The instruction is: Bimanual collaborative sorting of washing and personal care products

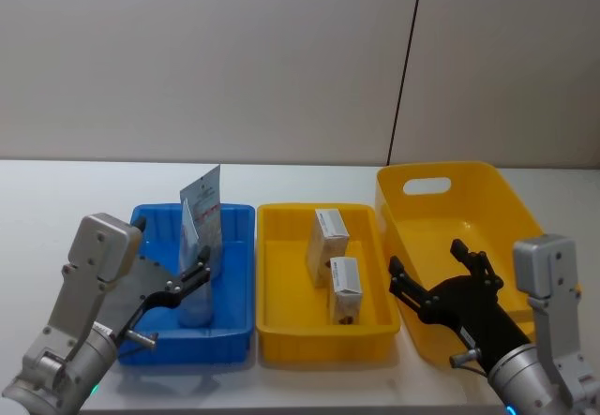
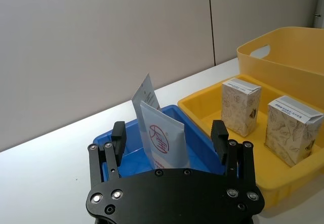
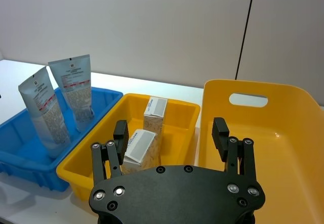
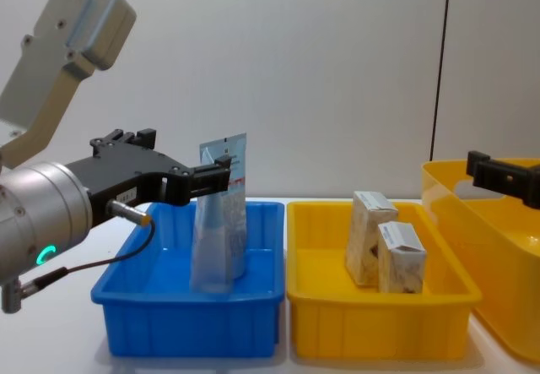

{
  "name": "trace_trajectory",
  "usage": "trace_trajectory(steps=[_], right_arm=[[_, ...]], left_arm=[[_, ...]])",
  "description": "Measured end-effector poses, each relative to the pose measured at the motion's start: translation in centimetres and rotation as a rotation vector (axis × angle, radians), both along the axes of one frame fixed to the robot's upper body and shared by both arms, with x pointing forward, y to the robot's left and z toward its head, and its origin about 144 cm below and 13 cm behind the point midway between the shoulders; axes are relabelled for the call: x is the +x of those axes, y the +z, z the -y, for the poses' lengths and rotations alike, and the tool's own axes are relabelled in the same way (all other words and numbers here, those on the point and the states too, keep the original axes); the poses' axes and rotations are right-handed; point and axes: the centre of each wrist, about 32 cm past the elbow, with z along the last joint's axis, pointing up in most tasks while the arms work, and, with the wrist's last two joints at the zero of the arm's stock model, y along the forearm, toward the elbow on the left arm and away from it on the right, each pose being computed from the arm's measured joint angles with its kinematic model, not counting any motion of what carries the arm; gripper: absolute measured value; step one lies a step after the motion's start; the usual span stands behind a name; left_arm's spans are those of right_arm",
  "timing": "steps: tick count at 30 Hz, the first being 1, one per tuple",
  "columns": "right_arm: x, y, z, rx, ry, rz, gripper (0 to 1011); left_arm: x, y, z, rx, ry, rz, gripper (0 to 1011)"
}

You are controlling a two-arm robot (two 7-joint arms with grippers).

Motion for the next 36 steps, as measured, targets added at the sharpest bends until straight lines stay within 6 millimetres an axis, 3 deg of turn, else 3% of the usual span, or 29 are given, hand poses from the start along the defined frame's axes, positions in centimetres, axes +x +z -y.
trace_trajectory(steps=[36], right_arm=[[0.00, 0.00, 0.00, 0.000, 0.000, 0.000, 1003]], left_arm=[[0.00, 0.00, 0.00, 0.000, 0.000, 0.000, 1001]])
